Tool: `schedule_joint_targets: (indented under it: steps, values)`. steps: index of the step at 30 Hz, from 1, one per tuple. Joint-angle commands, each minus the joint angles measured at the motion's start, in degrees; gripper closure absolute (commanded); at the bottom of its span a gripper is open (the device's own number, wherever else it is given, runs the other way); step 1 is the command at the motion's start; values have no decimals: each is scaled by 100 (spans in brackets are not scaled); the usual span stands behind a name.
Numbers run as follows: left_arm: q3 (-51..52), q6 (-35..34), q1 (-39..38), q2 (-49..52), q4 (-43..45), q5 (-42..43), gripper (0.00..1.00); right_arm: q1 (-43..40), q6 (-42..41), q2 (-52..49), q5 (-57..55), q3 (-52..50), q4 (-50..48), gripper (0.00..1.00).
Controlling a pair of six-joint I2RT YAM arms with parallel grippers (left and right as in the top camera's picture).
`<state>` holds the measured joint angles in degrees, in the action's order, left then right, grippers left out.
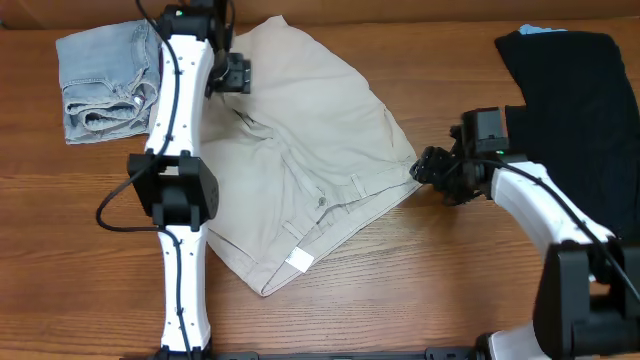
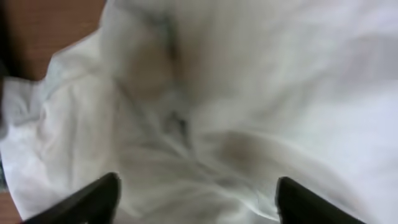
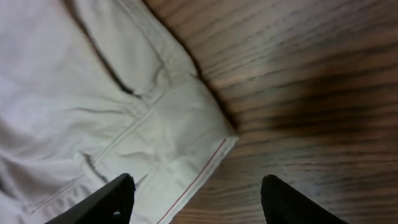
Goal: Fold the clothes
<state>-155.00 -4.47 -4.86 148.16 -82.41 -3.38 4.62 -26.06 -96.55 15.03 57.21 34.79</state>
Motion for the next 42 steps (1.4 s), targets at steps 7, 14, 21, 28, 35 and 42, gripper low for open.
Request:
schedule_joint_targets:
  steps: [7,14,21,28,35,42]
  values:
    - [-2533,-68,-74,-251,-599,713,0,133,-68,-752,-192,90,-485,49]
    - [-2500,-68,-120,-1071,-520,750,0,278,-72,-894,-199,87,-1069,83]
    - [-2498,-70,-120,-1207,-693,756,0,103,-245,-896,-793,101,-2142,96]
    - [-2474,-63,-120,-1200,-693,914,0,-732,-92,-896,-835,236,-3648,96]
    - [-2474,129,-120,-1193,-715,1263,0,-1469,35,-903,387,918,-4181,74]
    - [-2476,192,-81,-1200,-807,1174,0,-1589,546,-866,1145,2433,-1694,0]
